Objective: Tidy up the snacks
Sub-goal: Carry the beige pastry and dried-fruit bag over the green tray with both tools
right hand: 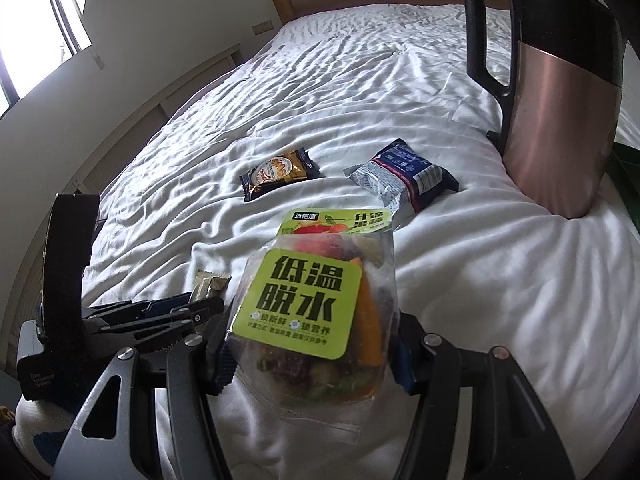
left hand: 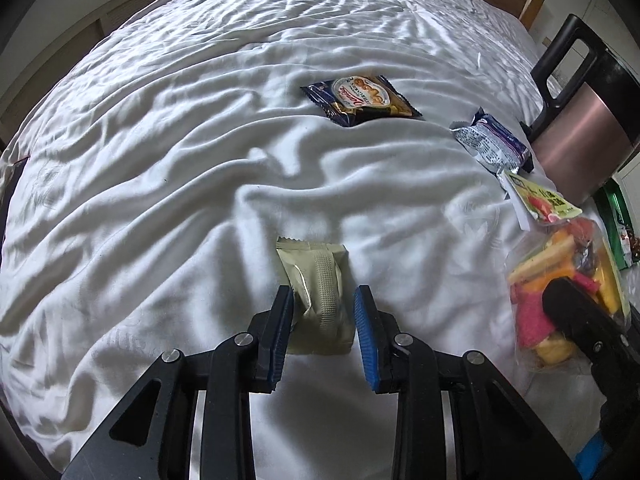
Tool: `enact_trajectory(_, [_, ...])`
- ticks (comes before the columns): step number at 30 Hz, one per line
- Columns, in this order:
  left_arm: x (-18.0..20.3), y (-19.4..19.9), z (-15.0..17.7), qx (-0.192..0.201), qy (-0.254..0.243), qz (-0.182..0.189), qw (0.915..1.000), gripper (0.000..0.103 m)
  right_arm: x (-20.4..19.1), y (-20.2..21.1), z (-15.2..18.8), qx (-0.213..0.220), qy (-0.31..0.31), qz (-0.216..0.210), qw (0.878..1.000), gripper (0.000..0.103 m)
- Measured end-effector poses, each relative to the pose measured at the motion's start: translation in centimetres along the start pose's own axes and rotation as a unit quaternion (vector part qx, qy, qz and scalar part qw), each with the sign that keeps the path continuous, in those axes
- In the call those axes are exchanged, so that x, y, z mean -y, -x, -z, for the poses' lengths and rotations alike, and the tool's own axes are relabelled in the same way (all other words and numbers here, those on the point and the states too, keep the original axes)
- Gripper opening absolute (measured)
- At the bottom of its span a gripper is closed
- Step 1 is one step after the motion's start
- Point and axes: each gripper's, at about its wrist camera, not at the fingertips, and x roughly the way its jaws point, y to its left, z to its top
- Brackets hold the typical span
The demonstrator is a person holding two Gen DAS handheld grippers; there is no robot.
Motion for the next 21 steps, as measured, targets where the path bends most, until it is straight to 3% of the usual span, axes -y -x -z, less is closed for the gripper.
enact_trajectory(21, [0.8, 3.6, 0.4, 0.043, -0.014, 0.005, 0.999, 0.021, 1.7, 2.8, 0.8, 0.01, -0.003, -0.006, 1.0, 0.035])
